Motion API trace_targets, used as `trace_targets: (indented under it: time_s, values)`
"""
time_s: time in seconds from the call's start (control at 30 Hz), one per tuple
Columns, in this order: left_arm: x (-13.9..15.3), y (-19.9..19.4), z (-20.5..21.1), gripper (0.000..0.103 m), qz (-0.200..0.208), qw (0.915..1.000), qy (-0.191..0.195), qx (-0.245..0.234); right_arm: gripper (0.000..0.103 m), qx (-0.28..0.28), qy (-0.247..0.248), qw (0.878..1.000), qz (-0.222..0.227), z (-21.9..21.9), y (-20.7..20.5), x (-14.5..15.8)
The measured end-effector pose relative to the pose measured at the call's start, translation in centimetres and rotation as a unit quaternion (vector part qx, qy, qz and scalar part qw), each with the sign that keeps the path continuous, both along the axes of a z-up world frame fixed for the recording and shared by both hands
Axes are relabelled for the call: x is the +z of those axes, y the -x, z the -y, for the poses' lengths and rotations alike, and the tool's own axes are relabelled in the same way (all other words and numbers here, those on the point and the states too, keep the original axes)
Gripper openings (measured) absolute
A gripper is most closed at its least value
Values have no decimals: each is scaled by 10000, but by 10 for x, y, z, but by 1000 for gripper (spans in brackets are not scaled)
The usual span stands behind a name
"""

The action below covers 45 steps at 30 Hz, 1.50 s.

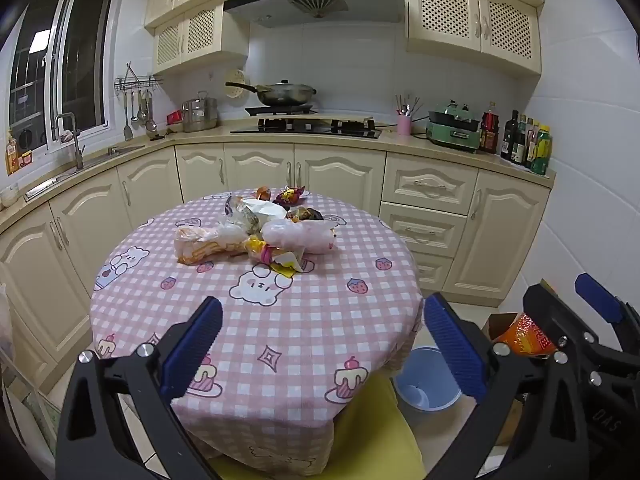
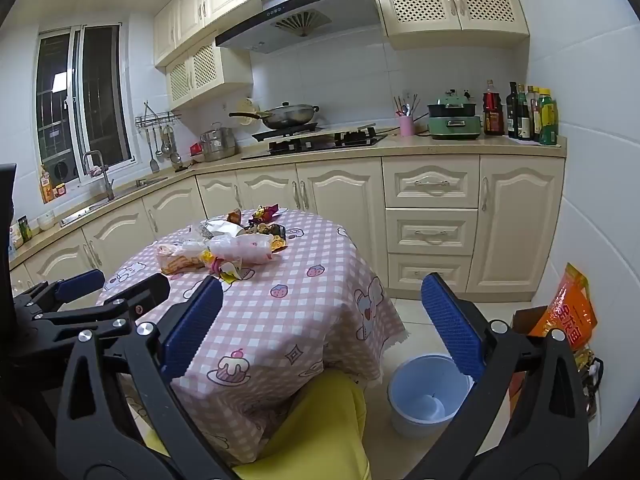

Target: Collect trash

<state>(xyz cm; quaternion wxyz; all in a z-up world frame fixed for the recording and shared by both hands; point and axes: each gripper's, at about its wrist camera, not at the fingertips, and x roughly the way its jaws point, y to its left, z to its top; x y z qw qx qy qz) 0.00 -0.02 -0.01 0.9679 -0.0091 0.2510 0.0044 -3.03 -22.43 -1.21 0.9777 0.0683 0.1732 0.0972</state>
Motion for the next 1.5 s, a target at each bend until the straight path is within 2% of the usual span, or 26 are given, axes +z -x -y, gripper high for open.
trace_targets:
  time_s: [1.5]
  values:
    - [-7, -7, -7, 99, -125, 9999, 24, -3, 98, 5, -61, 9998, -185, -6, -9, -9]
